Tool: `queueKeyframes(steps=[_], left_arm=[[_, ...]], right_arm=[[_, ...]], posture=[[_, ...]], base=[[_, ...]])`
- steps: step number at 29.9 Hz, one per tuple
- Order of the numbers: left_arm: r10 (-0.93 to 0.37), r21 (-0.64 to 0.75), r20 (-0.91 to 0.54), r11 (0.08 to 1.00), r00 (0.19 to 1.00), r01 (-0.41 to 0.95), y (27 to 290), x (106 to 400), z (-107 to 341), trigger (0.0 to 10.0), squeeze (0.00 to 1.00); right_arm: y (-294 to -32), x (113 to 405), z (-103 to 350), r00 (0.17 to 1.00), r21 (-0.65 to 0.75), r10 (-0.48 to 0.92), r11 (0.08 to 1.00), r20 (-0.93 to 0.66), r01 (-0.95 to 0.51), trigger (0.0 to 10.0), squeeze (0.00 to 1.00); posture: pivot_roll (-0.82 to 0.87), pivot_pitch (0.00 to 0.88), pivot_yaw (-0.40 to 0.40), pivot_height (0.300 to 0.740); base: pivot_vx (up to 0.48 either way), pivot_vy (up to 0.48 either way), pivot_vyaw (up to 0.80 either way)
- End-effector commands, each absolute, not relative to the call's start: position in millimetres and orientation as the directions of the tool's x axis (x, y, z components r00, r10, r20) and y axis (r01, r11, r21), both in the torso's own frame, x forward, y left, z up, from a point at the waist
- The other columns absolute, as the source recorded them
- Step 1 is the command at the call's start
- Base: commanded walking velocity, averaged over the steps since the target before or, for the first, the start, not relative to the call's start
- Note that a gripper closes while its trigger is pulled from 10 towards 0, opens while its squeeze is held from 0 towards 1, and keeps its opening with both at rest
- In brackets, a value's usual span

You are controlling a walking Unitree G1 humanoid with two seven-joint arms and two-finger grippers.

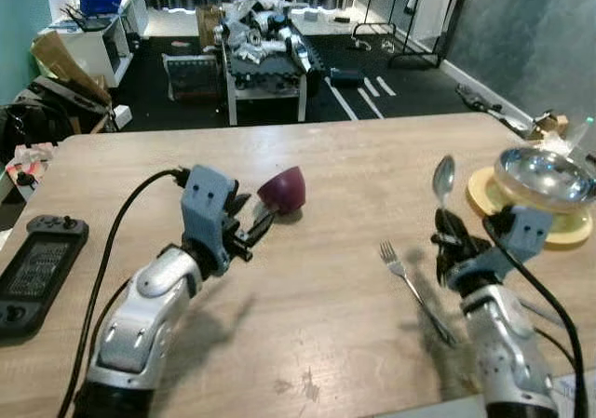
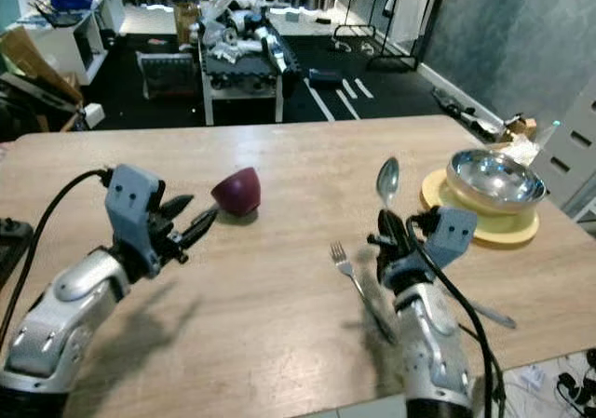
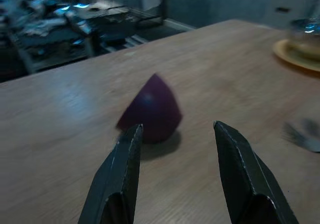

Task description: Setting the table

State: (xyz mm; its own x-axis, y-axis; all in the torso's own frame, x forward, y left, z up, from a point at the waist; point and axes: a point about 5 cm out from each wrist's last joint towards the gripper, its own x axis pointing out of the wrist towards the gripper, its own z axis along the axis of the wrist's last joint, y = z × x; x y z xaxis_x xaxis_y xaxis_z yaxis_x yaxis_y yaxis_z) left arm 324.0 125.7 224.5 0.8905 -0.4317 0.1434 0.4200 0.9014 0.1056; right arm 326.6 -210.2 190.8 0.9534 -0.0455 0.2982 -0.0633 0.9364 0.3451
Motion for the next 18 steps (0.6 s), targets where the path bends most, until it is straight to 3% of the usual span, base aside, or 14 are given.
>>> queueKeyframes(steps=[1, 18], left_arm=[[-0.395, 0.112, 0.131, 0.917, 0.909, 0.382, 126, 327, 222, 10.0, 0.00], [-0.316, 0.148, 0.090, 0.942, 0.944, 0.302, 119, 332, 212, 10.0, 0.00]], right_arm=[[-209, 323, 190, 0.948, 0.318, -0.076, 0.948, 0.310, -0.028, 10.0, 0.00], [-206, 318, 170, 0.962, 0.258, -0.135, 0.963, 0.239, 0.071, 10.0, 0.00]], posture=[[0.11, 0.092, 0.069, 0.740], [0.10, 0.095, 0.071, 0.740]], base=[[0.000, 0.000, 0.00], [0.000, 0.000, 0.00]])
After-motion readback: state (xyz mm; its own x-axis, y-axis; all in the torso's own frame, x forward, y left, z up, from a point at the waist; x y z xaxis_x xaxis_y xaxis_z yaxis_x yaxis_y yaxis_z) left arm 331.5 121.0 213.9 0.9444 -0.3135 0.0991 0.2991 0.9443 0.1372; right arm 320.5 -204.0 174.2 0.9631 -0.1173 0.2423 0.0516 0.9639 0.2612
